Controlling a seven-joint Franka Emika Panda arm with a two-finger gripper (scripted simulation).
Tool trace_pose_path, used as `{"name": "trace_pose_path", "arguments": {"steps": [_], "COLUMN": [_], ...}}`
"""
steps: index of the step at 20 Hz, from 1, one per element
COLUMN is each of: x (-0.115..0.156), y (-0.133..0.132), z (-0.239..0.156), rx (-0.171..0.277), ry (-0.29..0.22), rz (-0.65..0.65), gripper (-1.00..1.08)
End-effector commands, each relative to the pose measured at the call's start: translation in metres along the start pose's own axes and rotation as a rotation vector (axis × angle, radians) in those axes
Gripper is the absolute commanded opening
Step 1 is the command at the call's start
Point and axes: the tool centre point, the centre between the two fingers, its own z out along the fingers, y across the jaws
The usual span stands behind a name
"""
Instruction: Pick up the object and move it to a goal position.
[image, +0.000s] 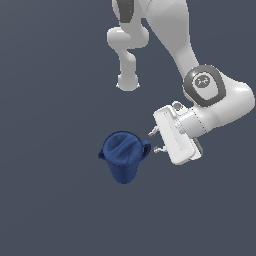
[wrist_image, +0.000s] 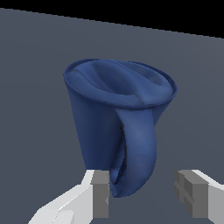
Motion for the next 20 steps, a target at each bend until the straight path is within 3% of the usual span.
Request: {"name": "trace_pose_path", "arguments": {"steps": [1,17,18,20], "x": [-0.004,-0.005,-0.005,-0.005], "y": [0.000,0.000,0.000,0.000], "z": [-0.003,0.025,0.025,0.025], "rx": [0.001,0.002,0.002,0.002], "ry": [0.005,0.009,0.009,0.009], "rz": [0.139,0.131,0.131,0.131], "gripper": [0.28,0.28,-1.00,-1.00]}}
